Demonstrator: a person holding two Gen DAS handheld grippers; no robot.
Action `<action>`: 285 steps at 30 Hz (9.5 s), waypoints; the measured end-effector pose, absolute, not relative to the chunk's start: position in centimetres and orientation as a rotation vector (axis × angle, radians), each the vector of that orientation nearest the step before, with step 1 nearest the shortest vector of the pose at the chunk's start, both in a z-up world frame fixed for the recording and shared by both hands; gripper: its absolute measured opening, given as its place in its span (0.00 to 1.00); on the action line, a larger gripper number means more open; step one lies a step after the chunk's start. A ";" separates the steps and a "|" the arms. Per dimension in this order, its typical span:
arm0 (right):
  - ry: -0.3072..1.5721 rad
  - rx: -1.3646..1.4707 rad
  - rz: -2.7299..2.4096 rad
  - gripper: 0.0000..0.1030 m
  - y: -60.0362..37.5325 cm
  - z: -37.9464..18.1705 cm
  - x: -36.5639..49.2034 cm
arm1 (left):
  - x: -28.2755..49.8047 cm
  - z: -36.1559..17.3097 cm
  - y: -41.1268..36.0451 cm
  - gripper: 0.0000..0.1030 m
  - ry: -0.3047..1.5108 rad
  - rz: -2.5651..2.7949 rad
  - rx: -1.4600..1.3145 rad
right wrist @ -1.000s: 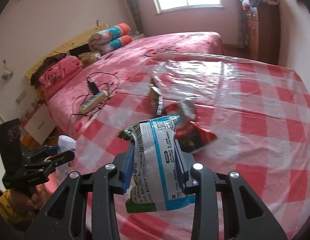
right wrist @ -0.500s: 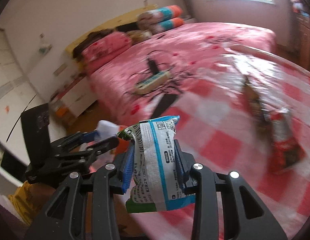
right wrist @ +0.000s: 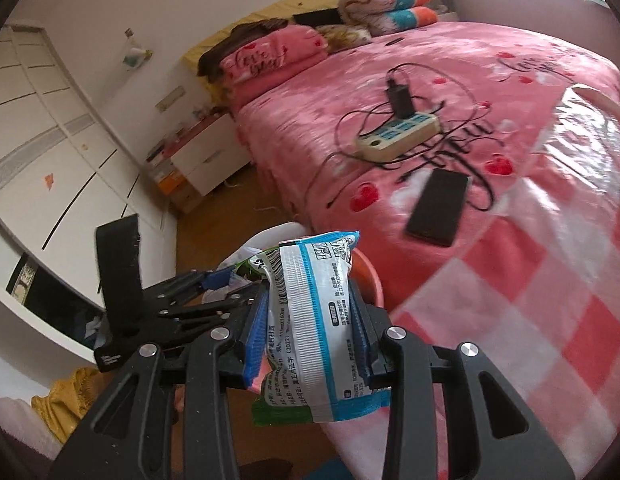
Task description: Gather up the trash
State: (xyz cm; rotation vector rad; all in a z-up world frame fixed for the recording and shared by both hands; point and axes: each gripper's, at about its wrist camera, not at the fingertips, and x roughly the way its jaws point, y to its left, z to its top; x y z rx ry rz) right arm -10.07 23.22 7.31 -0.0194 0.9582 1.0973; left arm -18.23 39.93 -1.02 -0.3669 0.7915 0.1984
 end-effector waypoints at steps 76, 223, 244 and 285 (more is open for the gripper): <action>0.810 0.243 0.470 0.93 -6.5 5.1 -0.8 | -0.5 6.5 14.9 0.80 0.816 -0.066 -0.134; 0.932 -0.198 1.159 0.46 26.1 4.4 -13.4 | -20.1 0.1 42.3 0.20 0.754 0.228 -0.592; 0.696 -0.105 0.878 0.86 17.6 7.5 -10.7 | -18.8 1.3 39.6 0.84 0.718 0.364 -0.338; 0.536 0.026 0.360 0.91 -2.7 13.0 -10.5 | -9.5 11.0 17.9 0.96 0.522 0.108 -0.017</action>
